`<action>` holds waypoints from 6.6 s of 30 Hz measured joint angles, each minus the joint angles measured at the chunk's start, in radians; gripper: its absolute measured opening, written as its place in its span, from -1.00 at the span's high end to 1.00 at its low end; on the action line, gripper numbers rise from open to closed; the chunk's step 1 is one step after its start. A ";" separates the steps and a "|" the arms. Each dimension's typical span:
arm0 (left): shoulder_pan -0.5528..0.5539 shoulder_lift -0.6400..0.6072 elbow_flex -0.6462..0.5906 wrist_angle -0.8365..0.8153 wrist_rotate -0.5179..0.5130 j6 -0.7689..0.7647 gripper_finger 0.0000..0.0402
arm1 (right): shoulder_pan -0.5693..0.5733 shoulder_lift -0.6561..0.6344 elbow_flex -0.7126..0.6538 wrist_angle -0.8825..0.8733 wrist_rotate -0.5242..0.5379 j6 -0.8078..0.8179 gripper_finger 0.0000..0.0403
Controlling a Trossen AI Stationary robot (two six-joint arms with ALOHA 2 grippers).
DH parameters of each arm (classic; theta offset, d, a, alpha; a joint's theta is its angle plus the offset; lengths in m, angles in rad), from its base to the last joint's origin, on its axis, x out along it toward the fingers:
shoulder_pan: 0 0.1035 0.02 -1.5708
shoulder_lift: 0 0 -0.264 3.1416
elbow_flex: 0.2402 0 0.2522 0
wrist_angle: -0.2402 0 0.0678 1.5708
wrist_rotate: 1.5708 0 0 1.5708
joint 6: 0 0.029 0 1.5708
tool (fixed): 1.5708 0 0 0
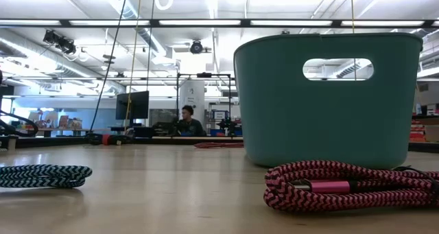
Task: Pick and place USB-C Cables
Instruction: Put the bottom light red USB cable into the light green bin, then put the gray USB cable into the light green bin
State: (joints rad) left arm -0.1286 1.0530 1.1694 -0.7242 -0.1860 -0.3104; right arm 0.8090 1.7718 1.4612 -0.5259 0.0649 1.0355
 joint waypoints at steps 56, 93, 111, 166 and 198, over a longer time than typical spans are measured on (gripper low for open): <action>-0.101 0.000 0.000 -0.051 -0.046 -0.111 0.42 | -0.325 -0.158 0.027 -0.336 0.218 -0.090 0.92; -0.097 0.000 0.000 0.016 -0.283 -0.160 0.42 | -0.602 -0.409 -0.349 -0.131 0.215 -0.302 0.31; -0.159 0.148 0.000 -0.730 -0.005 -1.302 0.42 | -0.575 -0.737 -0.348 -0.132 0.510 -0.575 0.32; -0.064 0.220 -0.336 0.026 0.292 -0.761 0.89 | -0.528 -0.917 -0.348 -0.013 0.468 -0.432 0.34; 0.102 1.224 0.995 -0.188 0.264 0.307 0.87 | -0.417 -1.089 -0.348 -0.077 0.529 -0.429 0.34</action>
State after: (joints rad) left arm -0.0267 2.2772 2.1642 -0.9125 0.0784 -0.0032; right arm 0.3920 0.6825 1.1130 -0.6024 0.5943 0.6062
